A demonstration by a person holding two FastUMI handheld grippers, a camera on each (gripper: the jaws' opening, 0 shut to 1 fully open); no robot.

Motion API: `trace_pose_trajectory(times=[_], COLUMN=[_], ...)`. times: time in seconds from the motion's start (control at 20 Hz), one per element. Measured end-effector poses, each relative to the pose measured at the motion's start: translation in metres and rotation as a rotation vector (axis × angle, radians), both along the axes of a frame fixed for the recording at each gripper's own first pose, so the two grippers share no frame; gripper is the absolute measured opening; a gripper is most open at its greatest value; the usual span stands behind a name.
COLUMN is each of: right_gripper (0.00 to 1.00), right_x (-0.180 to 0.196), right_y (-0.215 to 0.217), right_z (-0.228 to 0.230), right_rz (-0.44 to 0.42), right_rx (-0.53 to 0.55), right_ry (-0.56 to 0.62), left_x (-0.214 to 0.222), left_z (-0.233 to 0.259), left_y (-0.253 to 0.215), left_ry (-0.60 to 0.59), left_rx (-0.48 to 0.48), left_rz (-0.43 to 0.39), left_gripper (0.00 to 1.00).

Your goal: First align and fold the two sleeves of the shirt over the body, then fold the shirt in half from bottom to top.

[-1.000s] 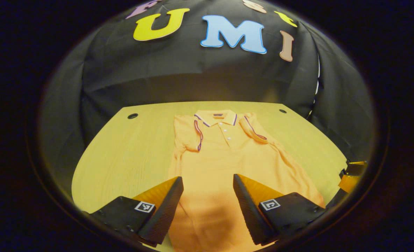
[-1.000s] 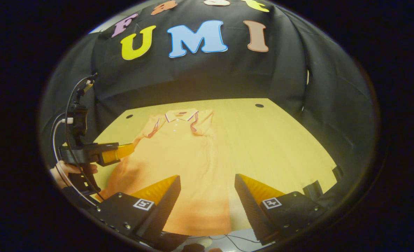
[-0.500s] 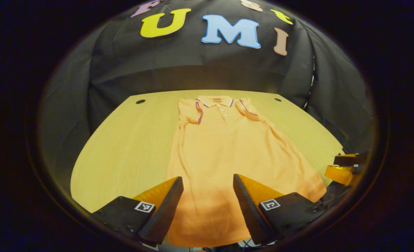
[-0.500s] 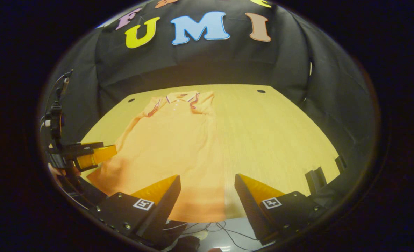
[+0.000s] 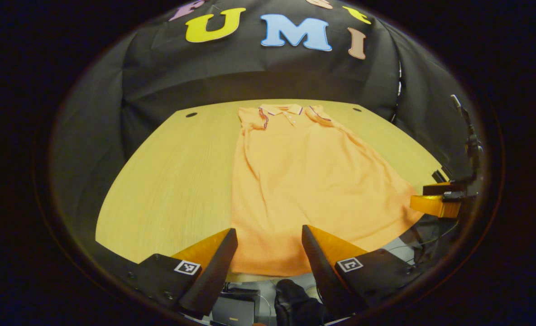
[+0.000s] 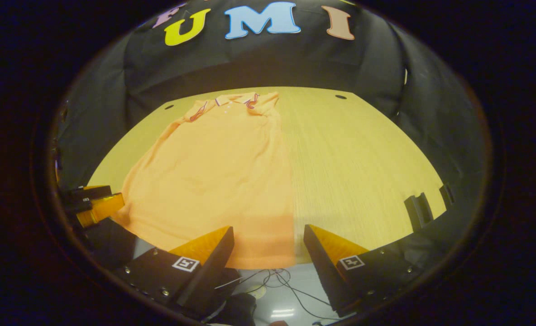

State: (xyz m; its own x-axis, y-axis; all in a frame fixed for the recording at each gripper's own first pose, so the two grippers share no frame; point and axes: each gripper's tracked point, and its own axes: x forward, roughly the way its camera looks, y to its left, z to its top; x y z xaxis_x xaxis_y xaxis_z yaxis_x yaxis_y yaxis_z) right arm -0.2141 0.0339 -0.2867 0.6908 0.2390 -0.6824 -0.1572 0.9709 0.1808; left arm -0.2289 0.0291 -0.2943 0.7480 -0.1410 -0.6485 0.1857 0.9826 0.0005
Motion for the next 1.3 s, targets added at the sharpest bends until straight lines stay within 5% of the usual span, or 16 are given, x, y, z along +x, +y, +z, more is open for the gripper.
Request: trace_pose_trajectory(times=[0.7,0.8,0.9,0.95,1.1,1.15,1.3], right_gripper=[0.96,0.78,0.73,0.40,0.39,0.09,0.02], right_x=[-0.005,-0.008,-0.006,-0.007,-0.009,-0.009,-0.009], right_y=[0.015,0.014,0.016,0.017,0.021,0.025,0.027], right_z=[-0.019,-0.018,-0.018,-0.018,-0.018,-0.017,-0.015], right_rz=[0.002,0.001,-0.007,-0.023,-0.035,-0.046,-0.045], right_rx=[-0.026,-0.026,-0.016,-0.010,0.020,0.038,0.086], right_ry=[0.010,0.008,0.010,0.012,0.021,0.030,0.051], left_x=[-0.014,-0.012,-0.011,-0.011,-0.008,-0.007,-0.005], left_z=[-0.028,-0.028,-0.028,-0.028,-0.028,-0.028,-0.026], left_y=[0.003,0.000,-0.005,-0.007,-0.013,-0.012,-0.011], left_ry=[0.015,0.017,0.020,0.022,0.019,0.017,0.034], left_rx=[0.039,0.040,0.038,0.035,0.039,0.049,0.026], left_rz=[0.002,0.007,0.000,-0.004,-0.001,-0.005,0.034], left_gripper=[0.94,0.89,0.74,0.62,0.18,0.16,0.06])
